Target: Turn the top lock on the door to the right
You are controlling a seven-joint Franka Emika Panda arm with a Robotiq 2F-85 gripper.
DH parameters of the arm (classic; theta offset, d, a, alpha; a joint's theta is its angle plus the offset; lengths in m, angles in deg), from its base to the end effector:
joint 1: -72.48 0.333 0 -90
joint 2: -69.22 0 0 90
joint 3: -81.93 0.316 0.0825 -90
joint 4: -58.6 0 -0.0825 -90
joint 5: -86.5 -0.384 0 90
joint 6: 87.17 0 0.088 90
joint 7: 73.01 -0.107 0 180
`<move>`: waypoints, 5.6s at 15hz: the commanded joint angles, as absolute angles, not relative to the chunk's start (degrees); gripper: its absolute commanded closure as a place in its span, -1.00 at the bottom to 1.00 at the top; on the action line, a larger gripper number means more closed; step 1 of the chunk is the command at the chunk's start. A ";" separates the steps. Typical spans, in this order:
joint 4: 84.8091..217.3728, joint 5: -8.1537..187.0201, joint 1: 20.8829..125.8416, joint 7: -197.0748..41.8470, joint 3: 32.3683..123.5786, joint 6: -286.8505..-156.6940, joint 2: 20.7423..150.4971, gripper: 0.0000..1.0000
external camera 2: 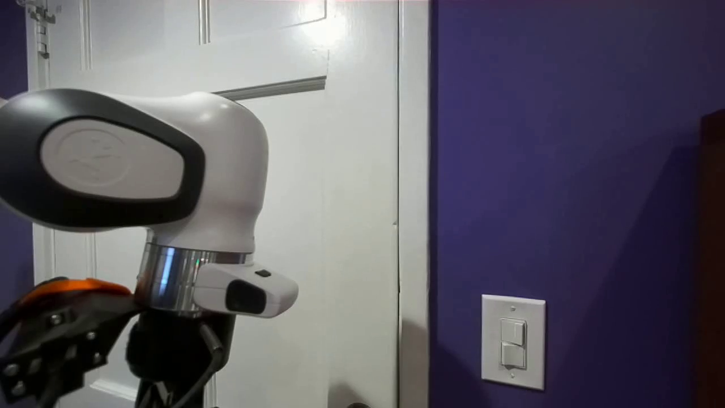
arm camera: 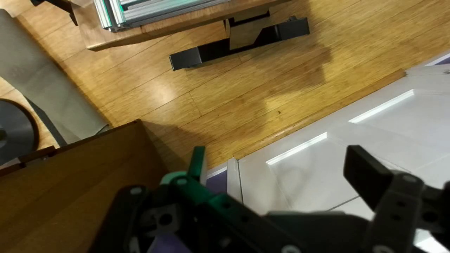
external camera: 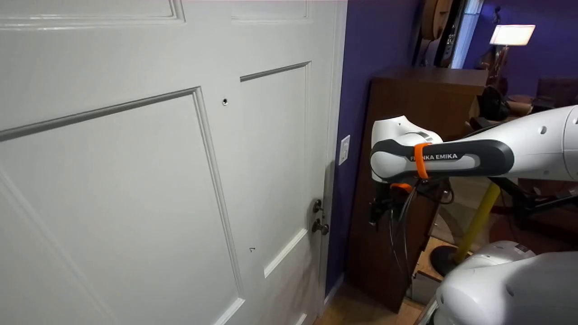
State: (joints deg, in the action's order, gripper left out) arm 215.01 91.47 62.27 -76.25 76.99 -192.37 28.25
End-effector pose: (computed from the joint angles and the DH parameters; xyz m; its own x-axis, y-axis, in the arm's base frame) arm 0.2934 -0.0847 0.4135 0.9492 -0.2600 -0.1774 -0.2585 -0.9655 0.0319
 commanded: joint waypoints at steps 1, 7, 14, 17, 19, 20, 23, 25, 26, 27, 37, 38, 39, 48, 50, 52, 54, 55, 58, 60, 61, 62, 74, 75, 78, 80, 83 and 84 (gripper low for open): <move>214.94 91.60 62.50 -76.37 76.77 -192.27 28.26 -1.00; 212.94 92.24 61.79 -75.71 75.84 -191.31 31.76 -1.00; 206.41 96.39 61.72 -72.23 73.90 -190.44 40.33 -1.00; 207.92 95.27 62.02 -72.84 73.86 -191.95 39.07 -1.00; 206.75 95.26 61.98 -72.03 73.24 -191.93 40.73 -1.00; 206.54 95.26 61.98 -71.91 73.17 -191.93 41.12 -1.00; 206.47 95.26 61.99 -71.84 73.16 -191.92 41.28 -1.00; 206.46 95.26 61.99 -71.82 73.16 -191.90 41.28 -1.00; 208.29 99.01 61.20 -74.10 74.70 -195.18 39.19 -1.00; 209.29 101.95 61.11 -75.17 75.82 -197.67 38.42 -1.00; 216.91 122.69 59.96 -85.38 84.17 -230.34 42.34 -1.00; 215.69 124.35 59.70 -86.86 85.10 -232.40 44.39 -1.00; 216.19 125.41 59.83 -87.64 85.40 -234.90 45.36 -1.00; 215.15 125.75 60.02 -89.58 85.47 -237.55 48.86 -1.00; 214.13 127.05 59.27 -90.92 85.72 -241.07 51.34 -1.00; 212.98 127.89 58.60 -91.31 85.90 -243.69 53.69 -1.00; 211.36 127.80 58.40 -90.85 85.57 -245.38 56.65 -1.00; 210.42 127.98 58.24 -90.88 85.65 -245.88 58.01 -1.00; 207.67 127.57 58.58 -90.52 85.71 -247.17 62.12 -1.00; 205.87 127.97 58.79 -90.60 85.88 -247.35 64.63 -1.00; 205.10 128.03 58.92 -90.40 85.89 -247.39 65.70 -1.00; 204.32 128.60 58.95 -90.57 86.04 -247.18 66.66 -1.00; 200.21 130.39 59.87 -90.00 86.00 -248.11 71.75 0.50; 200.05 131.01 59.87 -90.15 85.96 -248.13 71.82 0.62; 199.80 132.43 59.80 -90.59 85.77 -248.20 71.97 1.00; 199.84 133.06 59.79 -90.65 85.74 -248.38 72.11 1.00; 200.60 132.00 59.60 -90.88 85.68 -249.70 71.75 0.99; 201.05 131.79 59.40 -91.60 85.45 -250.60 71.41 1.00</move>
